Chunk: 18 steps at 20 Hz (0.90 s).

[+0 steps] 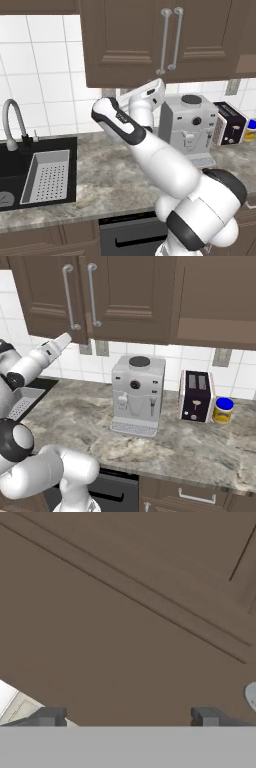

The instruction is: Close all open cabinet doors.

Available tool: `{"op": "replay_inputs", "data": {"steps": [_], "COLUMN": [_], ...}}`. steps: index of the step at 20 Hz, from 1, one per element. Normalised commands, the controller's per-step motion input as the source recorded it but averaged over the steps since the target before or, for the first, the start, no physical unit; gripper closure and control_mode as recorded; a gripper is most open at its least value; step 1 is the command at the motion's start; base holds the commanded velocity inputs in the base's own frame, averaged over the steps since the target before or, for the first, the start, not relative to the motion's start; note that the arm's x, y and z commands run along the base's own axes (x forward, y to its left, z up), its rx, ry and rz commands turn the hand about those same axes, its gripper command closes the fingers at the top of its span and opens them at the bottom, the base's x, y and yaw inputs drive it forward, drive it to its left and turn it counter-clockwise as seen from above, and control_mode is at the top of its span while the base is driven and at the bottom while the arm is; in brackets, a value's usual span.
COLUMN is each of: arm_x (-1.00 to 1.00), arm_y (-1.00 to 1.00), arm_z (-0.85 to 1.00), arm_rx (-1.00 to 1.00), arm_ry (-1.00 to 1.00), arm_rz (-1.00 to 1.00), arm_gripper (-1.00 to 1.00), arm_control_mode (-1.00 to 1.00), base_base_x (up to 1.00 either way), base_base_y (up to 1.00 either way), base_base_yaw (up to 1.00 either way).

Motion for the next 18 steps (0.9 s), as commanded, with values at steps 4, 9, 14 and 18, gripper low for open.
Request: {"op": "replay_inputs", "data": {"steps": [4, 9, 14, 18], "arm_x": [0.31, 0.35, 0.34, 0.30], "arm_y": [-0.08, -0.09, -0.04, 0.00], "arm_z": [0.04, 0.09, 0.12, 0.11], "arm_rx": [0.13, 0.14, 0.12, 0.09], "arm_ry": [0.00, 0.00, 0.00, 0.00], "arm_rz": [0.00, 0.00, 0.00, 0.00], "arm_gripper": [-1.00, -1.00, -1.00, -1.00], "arm_control_mode": [-1.00, -1.00, -1.00, -1.00], "base_base_x": [0.00, 0.00, 0.00, 0.00], "base_base_y": [0.00, 0.00, 0.00, 0.00], "base_base_yaw": [0.00, 0.00, 0.00, 0.00]}}
